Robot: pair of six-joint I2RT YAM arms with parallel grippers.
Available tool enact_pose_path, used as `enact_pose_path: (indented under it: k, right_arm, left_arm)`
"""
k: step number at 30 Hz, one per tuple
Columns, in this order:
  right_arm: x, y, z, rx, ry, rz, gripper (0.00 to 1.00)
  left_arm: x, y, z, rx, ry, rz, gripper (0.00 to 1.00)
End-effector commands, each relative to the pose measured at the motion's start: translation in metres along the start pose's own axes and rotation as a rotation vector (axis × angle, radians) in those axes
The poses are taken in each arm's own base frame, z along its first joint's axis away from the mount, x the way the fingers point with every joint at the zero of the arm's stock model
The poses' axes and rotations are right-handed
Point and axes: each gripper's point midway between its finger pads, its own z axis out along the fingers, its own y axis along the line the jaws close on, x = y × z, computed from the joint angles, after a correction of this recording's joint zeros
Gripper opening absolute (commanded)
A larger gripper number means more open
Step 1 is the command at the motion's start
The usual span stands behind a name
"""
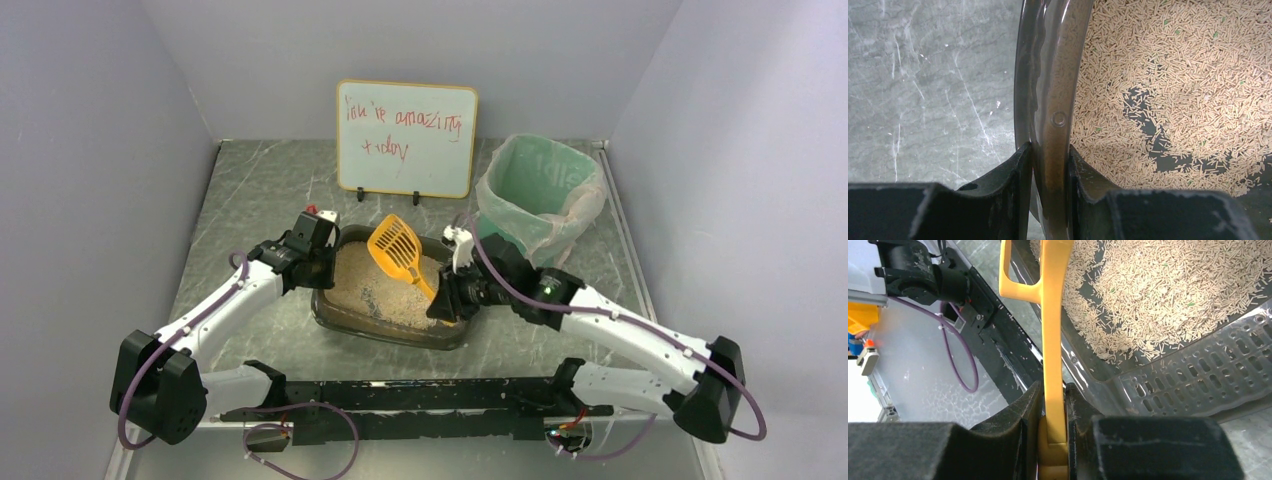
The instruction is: Clean the litter box
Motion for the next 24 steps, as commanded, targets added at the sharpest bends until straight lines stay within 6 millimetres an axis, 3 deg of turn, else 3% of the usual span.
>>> enact_pose_path:
  k: [1, 7, 14, 18, 24]
  right_arm:
    - [0.020, -0.008, -0.010, 0.082, 0.210, -0.006, 0.03]
    - [0.043, -0.026, 0.001, 0.100, 0.391, 0.038, 0.00]
    - [0.045, -0.042, 0.013, 0.152, 0.411, 0.043, 0.03]
    - [0.037, -0.050, 0.018, 0.180, 0.384, 0.050, 0.16]
    - [0.027, -0.062, 0.028, 0.221, 0.359, 0.058, 0.32]
  left_arm:
    - [-0.030, -0.015, -0.012, 0.071, -0.115, -0.039, 0.05]
    - [-0.031, -0.016, -0.017, 0.087, -0.136, -0.042, 0.05]
    - [-0.032, -0.016, -0.021, 0.091, -0.147, -0.046, 0.05]
    - [-0.032, -0.017, -0.022, 0.094, -0.151, -0.047, 0.07]
    - [-0.032, -0.016, -0.022, 0.091, -0.150, -0.047, 0.21]
